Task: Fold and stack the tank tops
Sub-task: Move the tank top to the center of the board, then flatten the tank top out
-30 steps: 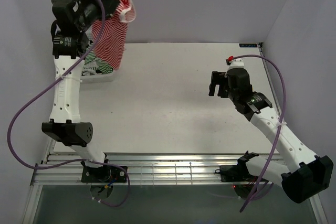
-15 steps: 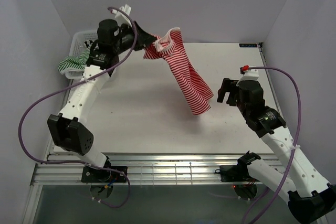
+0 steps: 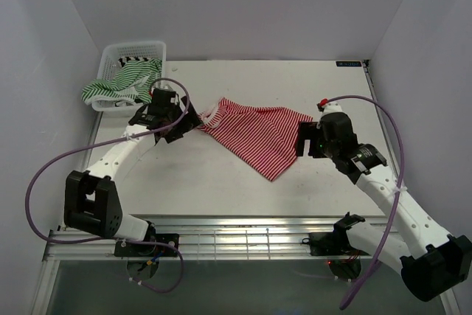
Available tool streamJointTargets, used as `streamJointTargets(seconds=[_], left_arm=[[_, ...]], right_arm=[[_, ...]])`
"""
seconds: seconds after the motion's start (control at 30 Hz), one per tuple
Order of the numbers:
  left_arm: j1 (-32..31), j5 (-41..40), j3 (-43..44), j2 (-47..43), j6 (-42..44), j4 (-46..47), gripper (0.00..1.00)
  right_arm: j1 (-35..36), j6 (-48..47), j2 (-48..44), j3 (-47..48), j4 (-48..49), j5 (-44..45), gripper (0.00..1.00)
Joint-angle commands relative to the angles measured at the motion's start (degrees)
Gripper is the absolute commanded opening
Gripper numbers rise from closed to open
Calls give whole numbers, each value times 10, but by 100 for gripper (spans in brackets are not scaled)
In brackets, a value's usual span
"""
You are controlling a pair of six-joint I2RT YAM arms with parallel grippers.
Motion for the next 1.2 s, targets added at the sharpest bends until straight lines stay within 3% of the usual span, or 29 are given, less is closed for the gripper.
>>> streamJointTargets(seconds=[0.0,0.23,0.53,0.63,0.77,0.83,0.97,1.07,1.17], left_arm=[[0,-41,73,-18,38,13,98],[-3,119,242,166,197,27,98],[-4,150,562,469,296,-39,98],[-4,150,648,523,314,-57,98],[-4,157,678,568,326,-55,98],[-4,149,674,574,326,-48,93],[-4,144,675,596,322,-38,81],[-4,173,670,606,322,-34,64],[-4,198,651,603,329,-29,56]], right_arm=[[-4,2,17,4,37,-29,90],[-11,36,115,59,38,31,90],[-93,15,197,97,55,-13,90],[-116,3,216,102,73,-33,90],[-134,-7,242,109,88,-45,90],[-141,-8,259,115,95,-50,90],[-153,-8,290,122,108,-73,90],[-157,-11,316,131,110,-73,90],[-164,-9,339,140,113,-74,91]])
